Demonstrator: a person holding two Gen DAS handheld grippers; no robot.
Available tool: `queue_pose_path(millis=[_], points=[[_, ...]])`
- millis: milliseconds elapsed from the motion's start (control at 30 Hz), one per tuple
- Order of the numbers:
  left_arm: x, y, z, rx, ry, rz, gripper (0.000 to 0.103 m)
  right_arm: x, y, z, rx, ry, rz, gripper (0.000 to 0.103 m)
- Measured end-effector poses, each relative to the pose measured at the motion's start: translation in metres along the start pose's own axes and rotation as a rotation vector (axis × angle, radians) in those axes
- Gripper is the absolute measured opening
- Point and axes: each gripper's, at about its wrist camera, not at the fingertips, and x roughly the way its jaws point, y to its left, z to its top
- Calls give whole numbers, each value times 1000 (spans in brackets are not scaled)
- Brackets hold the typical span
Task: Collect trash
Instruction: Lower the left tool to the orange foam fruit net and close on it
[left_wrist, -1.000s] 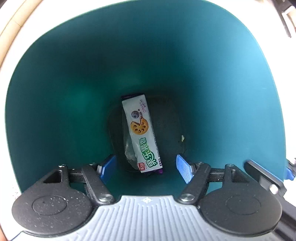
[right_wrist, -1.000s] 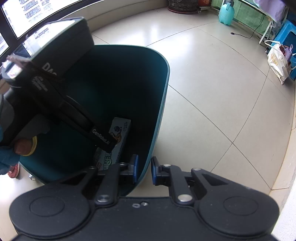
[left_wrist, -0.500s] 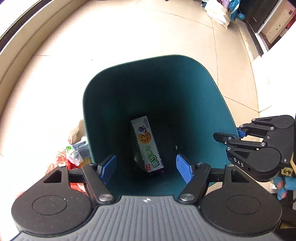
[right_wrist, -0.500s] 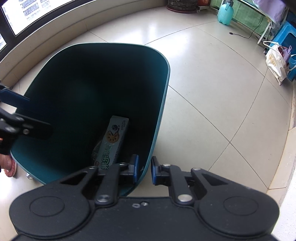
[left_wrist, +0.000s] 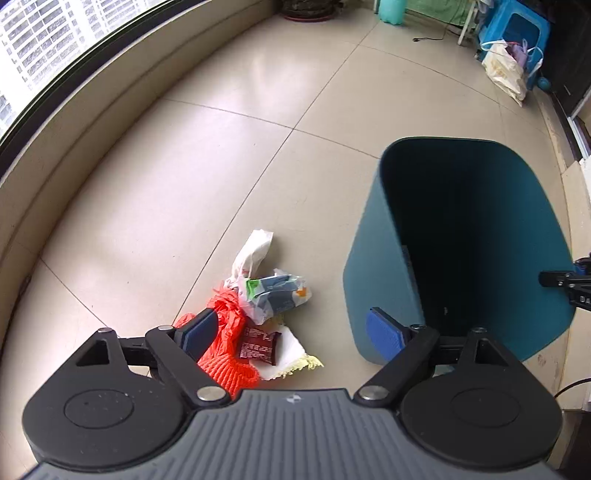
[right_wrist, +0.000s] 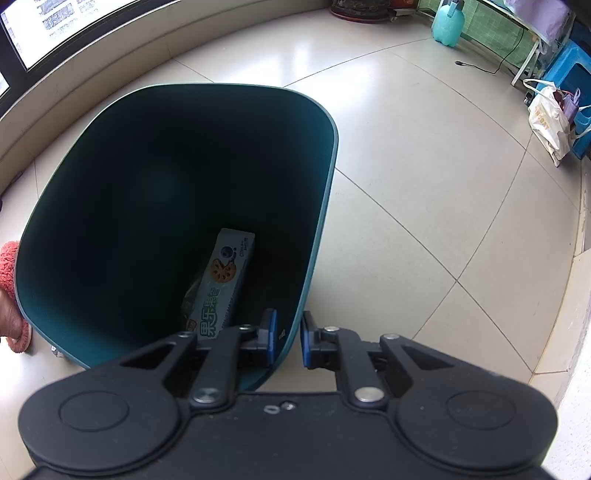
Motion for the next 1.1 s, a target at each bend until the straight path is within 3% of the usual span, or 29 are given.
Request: queue_pose_path(millis=[200, 333, 600, 833, 867, 900, 967, 1100], points=[[76, 49, -28, -67, 154, 4, 96, 2, 2, 2, -7, 7, -10, 12], [129, 72, -56, -188, 239, -7, 96, 3, 5, 1, -18, 7, -18, 12], [194, 99, -94, -353, 317, 57, 96, 8, 7, -1, -29, 13, -20, 12], [220, 105, -104, -396, 331, 66, 95, 8, 6, -1, -30, 10, -15, 13], [221, 103, -104, -391, 342, 69, 87, 8, 6, -1, -31, 9, -15, 13], [223, 102, -104, -385, 352, 71, 68, 7, 5, -1, -31, 8, -14, 13], [227, 102, -107, -387, 384, 89, 39, 7, 5, -1, -31, 7, -13, 13], [222, 100, -111, -360, 378, 107, 23, 6, 6, -2, -37, 4, -16, 13]])
